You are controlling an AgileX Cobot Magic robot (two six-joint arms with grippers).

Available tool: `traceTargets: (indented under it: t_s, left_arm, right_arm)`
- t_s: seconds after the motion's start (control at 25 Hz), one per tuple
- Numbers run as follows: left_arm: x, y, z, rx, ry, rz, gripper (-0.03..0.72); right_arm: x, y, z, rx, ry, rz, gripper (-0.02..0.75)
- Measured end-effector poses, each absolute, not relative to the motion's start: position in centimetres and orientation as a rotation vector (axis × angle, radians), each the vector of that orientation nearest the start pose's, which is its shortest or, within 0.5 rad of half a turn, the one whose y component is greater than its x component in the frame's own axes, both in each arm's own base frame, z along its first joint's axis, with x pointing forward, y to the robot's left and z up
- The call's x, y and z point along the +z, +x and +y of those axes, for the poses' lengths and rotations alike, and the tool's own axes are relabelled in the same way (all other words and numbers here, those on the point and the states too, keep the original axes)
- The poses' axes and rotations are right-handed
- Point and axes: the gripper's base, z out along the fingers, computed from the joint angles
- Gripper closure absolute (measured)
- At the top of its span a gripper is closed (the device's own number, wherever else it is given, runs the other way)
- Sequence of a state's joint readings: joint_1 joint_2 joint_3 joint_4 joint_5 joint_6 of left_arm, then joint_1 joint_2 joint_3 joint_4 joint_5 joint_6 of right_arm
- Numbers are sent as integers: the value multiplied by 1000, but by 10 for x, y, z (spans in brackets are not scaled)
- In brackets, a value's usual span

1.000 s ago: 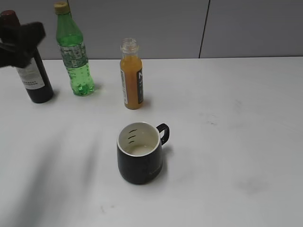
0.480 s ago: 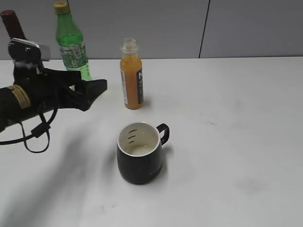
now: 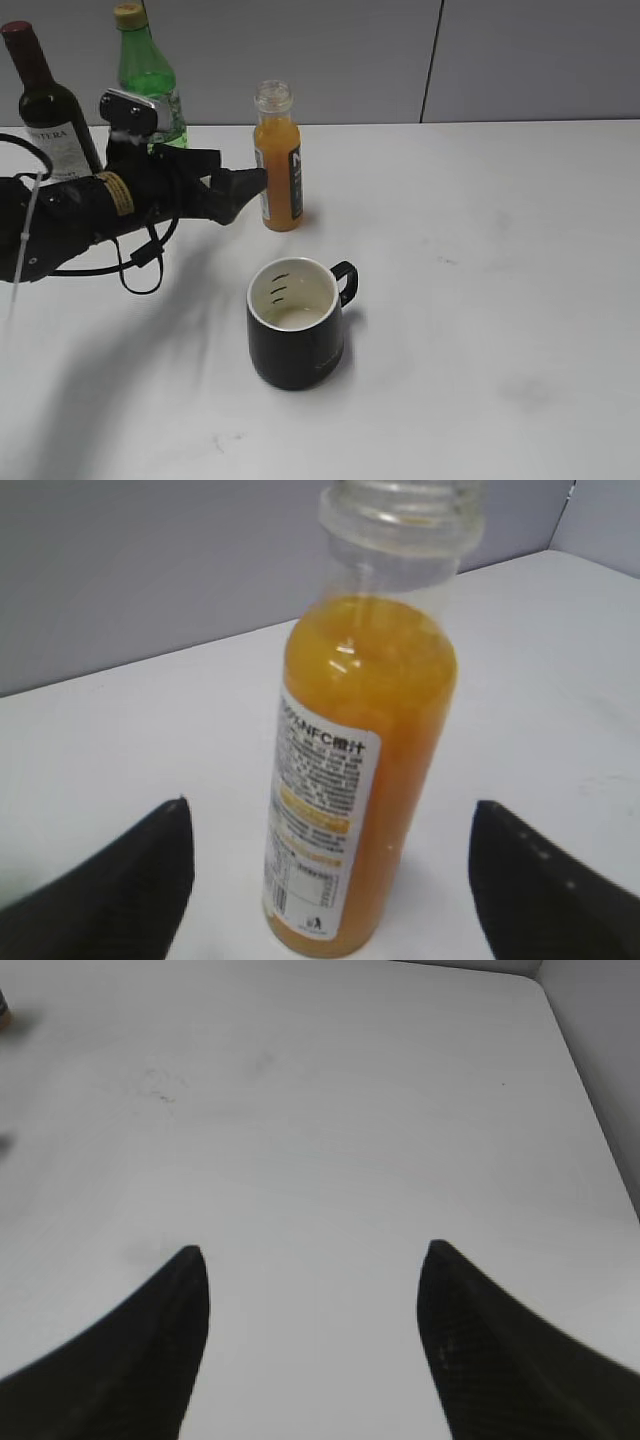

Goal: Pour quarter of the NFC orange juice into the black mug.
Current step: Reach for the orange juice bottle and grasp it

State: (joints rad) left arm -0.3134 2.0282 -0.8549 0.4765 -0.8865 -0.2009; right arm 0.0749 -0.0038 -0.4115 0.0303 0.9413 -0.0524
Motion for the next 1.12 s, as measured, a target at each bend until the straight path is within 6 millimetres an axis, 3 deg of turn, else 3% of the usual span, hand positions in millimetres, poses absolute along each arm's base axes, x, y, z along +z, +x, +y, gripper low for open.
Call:
traceTargets:
  t_s: [0.48,1.12]
  left_arm:
    - [93,379,-168,-492,628,1728,25]
    - [78,399,-193,-502,617,1691,26]
  right_arm:
    - [262,9,3,51,-125,2006,238]
    - [262,9,3,51,-125,2006,238]
